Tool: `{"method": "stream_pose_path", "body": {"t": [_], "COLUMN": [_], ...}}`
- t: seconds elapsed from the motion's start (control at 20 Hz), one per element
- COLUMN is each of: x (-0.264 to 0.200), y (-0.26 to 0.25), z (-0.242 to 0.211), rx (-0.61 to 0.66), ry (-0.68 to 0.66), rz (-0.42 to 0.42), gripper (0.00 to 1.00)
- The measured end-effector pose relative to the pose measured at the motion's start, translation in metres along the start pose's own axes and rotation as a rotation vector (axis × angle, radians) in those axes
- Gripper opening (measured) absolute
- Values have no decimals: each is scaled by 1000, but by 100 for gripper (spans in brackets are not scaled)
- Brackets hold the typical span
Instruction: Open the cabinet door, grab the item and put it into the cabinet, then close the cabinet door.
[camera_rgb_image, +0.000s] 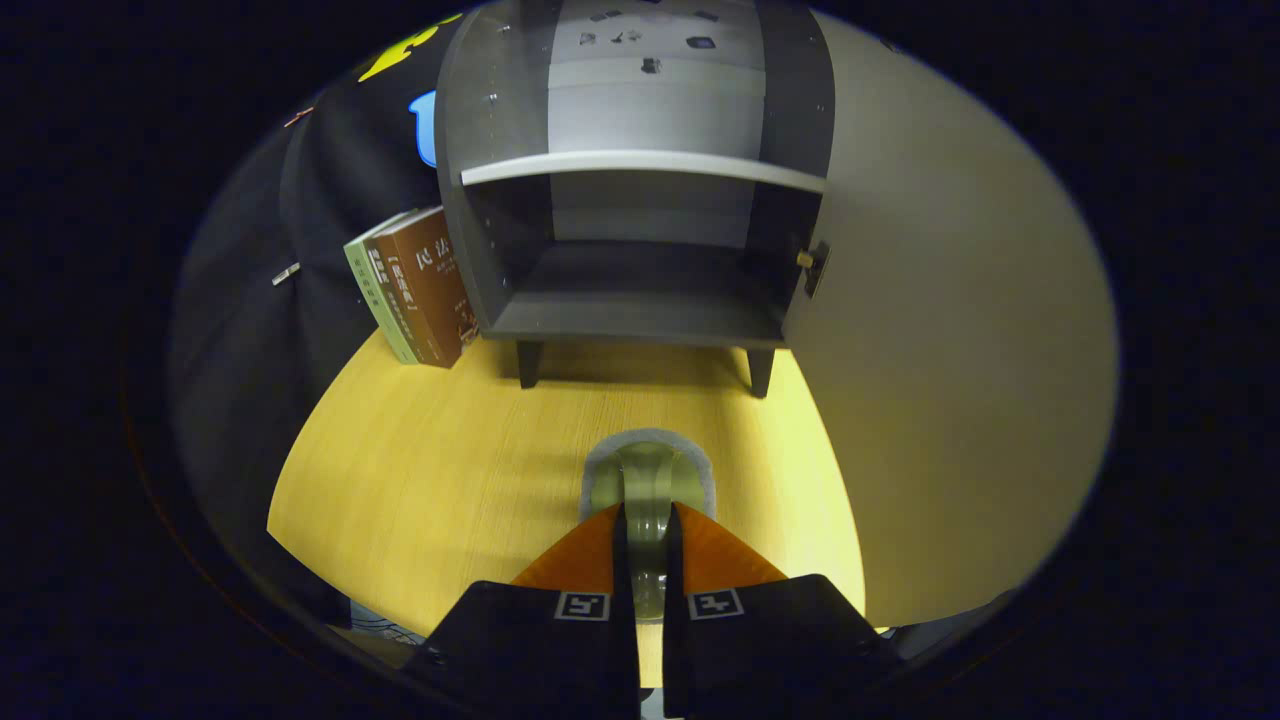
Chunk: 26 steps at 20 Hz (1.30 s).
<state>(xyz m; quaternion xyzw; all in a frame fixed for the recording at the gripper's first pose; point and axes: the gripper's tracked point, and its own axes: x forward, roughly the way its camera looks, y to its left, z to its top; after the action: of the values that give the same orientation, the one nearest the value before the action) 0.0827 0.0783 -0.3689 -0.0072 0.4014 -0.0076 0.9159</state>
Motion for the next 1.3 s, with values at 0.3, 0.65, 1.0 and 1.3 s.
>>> {"method": "stream_pose_path", "body": {"t": [0.3, 0.65, 1.0, 1.3], "x": [-34, -45, -24, 39], "y": [2, -7, -2, 2], "z": [81, 202, 320, 356], "rx": [-4, -45, -49, -33], "ry": [-152, -351, -491, -472], "rz": [30, 6, 18, 21], "gripper": [13, 13, 13, 13]}}
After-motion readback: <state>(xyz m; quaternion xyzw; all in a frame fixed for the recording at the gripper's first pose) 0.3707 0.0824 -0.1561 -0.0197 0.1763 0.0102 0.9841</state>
